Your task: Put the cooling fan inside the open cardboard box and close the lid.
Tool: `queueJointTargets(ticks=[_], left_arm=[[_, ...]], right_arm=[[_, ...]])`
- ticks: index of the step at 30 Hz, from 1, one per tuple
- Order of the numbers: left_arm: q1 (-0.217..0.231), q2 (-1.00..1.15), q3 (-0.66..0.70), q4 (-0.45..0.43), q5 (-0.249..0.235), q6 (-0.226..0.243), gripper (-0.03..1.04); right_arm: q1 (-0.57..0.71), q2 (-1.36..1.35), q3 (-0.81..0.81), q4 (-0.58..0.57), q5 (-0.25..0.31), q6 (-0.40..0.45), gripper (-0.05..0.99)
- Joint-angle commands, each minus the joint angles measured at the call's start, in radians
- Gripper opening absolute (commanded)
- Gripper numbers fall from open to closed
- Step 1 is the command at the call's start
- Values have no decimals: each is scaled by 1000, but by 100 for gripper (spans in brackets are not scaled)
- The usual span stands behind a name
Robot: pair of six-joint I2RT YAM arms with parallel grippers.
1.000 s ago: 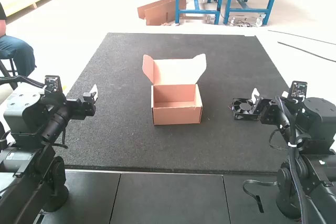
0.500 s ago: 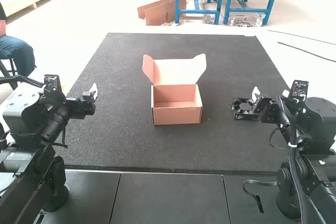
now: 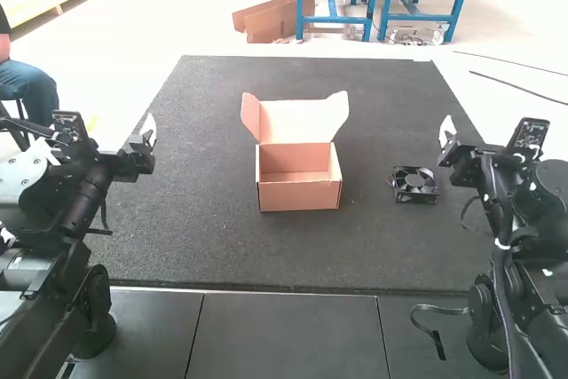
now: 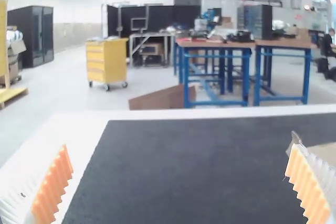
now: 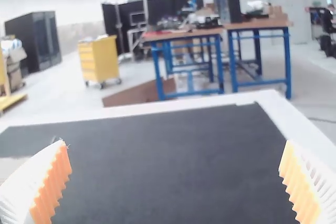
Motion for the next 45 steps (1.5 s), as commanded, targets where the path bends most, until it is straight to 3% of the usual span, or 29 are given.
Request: queueJointTargets(ticks=[1, 10, 18, 20, 21, 24, 27, 29, 32, 38, 45], left_arm=[[4, 69, 108, 4, -4, 6, 96], [4, 370, 319, -16, -21, 6, 96], [2, 579, 603, -306, -19, 3, 96], [7, 629, 672, -385, -61, 2, 96], [10, 651, 704, -424, -74, 2, 96], [4, 700, 793, -548, -77, 3, 97], [4, 727, 836, -646, -100, 5, 97], [4, 737, 841, -692, -140, 6, 97], [1, 735, 843, -730, -140, 11, 97], [-13, 740, 841, -793, -136, 12, 97], [-74, 743, 843, -801, -130, 12, 97]], right_arm=[[-12, 87, 104, 13, 23, 3, 91], [-12, 410, 374, -109, 80, 13, 91], [-14, 771, 785, -565, 91, 82, 91], [-14, 835, 862, -663, 85, 78, 91], [-12, 861, 901, -704, 43, 67, 91], [-14, 874, 982, -731, 33, 128, 91], [-10, 884, 1034, -732, 33, 127, 90], [-15, 947, 1066, -827, 31, 82, 90], [-18, 1022, 1101, -959, 31, 53, 90], [-52, 1104, 1103, -1086, 17, -33, 90], [-156, 1199, 1060, -1142, -50, -126, 90]])
